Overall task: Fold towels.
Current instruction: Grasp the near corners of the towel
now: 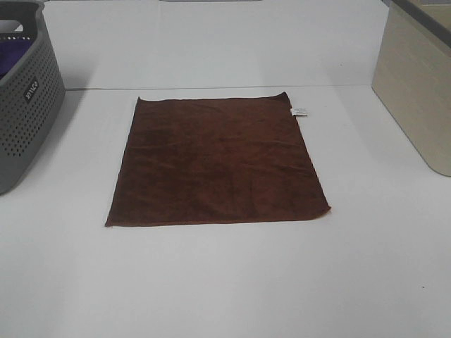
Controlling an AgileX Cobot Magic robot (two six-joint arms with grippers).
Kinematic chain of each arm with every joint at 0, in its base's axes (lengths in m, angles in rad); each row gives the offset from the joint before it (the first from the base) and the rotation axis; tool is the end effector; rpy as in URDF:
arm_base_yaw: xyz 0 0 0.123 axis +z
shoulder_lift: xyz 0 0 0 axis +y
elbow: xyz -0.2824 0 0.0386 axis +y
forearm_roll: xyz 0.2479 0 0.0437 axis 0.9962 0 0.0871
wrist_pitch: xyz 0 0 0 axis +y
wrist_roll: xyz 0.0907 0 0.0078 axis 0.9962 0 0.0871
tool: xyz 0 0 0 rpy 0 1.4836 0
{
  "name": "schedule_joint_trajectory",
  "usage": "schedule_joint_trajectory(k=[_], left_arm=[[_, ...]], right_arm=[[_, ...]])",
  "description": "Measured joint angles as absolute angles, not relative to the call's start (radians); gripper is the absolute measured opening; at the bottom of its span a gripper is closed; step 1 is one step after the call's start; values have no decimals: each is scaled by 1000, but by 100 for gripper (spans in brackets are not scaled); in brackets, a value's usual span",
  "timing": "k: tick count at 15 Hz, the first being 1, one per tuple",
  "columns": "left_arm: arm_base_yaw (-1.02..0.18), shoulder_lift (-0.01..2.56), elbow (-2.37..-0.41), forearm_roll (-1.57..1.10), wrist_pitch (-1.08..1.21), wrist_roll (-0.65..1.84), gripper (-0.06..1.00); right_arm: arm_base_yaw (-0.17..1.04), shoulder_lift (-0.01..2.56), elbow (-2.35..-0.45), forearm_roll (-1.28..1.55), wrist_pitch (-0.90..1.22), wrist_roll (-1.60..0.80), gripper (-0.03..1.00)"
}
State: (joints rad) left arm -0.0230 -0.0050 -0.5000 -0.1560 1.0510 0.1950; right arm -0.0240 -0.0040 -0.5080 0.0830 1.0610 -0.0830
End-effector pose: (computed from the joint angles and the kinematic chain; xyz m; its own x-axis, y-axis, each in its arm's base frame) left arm -0.0060 -0.0122 0.2787 -0.4182 0.1254 -0.8997 0.1941 0.9799 0.0463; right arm -0.0064 0.0067 0.2796 -0.4420 -0.0317 -0.8965 -0.0597 0.9982 -0.0059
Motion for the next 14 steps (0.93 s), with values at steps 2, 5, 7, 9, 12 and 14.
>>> schedule_joint_trajectory(k=[2,5,7,9,12,14], left_arm=[[-23,-5,-500,-156,1051,195,85],[-23,-5,-500,-156,1051,195,85],[-23,-5,-500,-156,1051,195,85],[-23,-5,-500,-156,1051,195,85],[-23,-5,-500,-156,1051,195,85],[-23,-5,-500,-156,1051,195,85]], right_arm=[[-24,-4,-508,83,1061,-83,78],[-24,-4,-508,83,1061,-83,78],[-24,-4,-508,83,1061,-83,78],[-24,-4,-508,83,1061,-83,78],[-24,-4,-508,83,1061,-83,78],[-24,-4,-508,83,1061,-83,78]])
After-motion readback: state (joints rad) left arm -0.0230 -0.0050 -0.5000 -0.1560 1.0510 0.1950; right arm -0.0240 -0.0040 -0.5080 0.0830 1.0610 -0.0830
